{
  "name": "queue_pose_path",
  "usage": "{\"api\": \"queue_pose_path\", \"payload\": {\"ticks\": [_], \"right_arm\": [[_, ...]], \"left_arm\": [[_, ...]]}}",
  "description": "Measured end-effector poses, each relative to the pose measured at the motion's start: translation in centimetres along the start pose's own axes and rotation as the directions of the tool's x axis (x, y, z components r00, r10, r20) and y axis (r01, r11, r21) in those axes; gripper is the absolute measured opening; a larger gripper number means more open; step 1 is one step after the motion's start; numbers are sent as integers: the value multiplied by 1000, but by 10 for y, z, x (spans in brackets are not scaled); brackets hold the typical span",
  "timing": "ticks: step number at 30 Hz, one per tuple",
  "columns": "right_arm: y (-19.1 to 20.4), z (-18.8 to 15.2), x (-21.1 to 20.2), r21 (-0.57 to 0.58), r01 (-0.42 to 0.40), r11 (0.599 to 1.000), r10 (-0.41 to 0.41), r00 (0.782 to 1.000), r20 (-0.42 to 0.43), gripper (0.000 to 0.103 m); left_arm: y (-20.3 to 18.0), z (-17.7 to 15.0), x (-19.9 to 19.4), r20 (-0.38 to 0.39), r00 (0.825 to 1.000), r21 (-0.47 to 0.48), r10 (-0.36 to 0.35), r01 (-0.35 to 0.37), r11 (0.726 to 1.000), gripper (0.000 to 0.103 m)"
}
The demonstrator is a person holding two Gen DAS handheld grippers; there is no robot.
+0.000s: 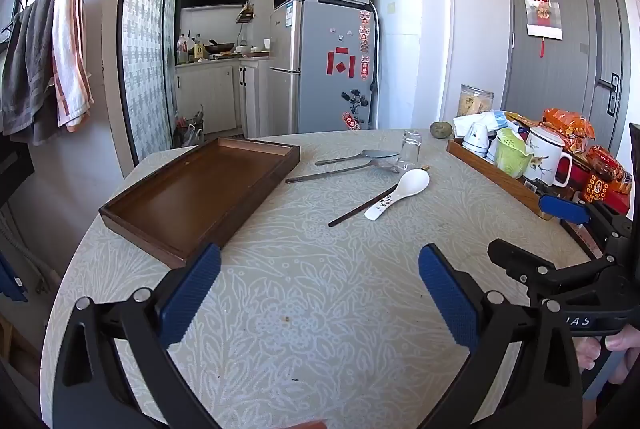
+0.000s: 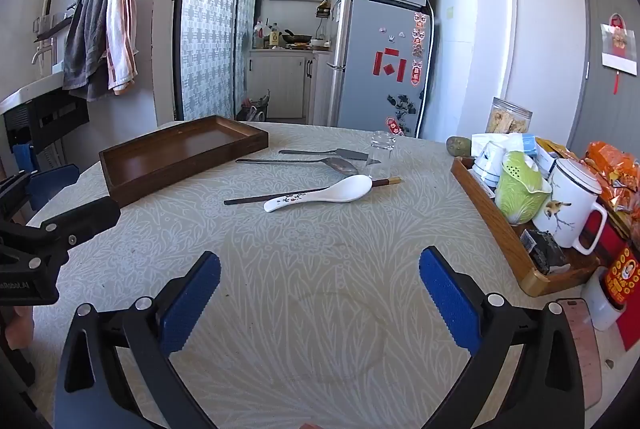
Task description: Organize utensils
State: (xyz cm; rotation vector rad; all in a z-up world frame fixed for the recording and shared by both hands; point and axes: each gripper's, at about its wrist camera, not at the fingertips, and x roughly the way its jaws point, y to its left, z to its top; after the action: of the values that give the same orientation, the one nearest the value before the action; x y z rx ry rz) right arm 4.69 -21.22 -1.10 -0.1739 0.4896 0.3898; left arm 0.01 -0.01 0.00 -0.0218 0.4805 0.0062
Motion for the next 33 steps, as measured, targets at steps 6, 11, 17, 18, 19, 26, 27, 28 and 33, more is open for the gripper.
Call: {"api": "queue_pose_path", "payload": {"ticks": [6,11,17,18,19,26,27,28,33], "right_arm": [[0,0,1,2,-3,1000,3,1000,-6,100],[0,0,0,1,-1,1000,1,1000,-4,100],[-1,0,0,0,-18,1000,18,1000,-12,100],[1,0,2,2,-21,1000,21,1000,-16,100],[0,0,3,10,-25,1000,25,999,-21,100],[-4,0,1,35,-9,999,10,1000,-24,100],[-4,0,1,31,-6,999,6,1000,-25,100],[-3,1,0,29,-5,1000,6,1000,-24,100],[-1,1,-1,19,2,1000,-1,1000,-21,100]], "left_arm": [[0,0,0,0,1000,-5,-4,4,1000,101],[2,0,-3,1,1000,4,-9,9,1000,101],[0,2,-1,-11,1000,14,-9,10,1000,101],[1,2,-1,-12,1000,5,-13,13,1000,101],[1,2,-2,-9,1000,3,-7,7,1000,101],[7,3,0,-36,999,-30,-4,3,1000,101],[6,3,0,-32,999,-24,-1,0,1000,101],[5,3,0,-33,999,-24,1,-2,1000,101],[7,1,2,-43,999,-37,1,-2,999,101]]}}
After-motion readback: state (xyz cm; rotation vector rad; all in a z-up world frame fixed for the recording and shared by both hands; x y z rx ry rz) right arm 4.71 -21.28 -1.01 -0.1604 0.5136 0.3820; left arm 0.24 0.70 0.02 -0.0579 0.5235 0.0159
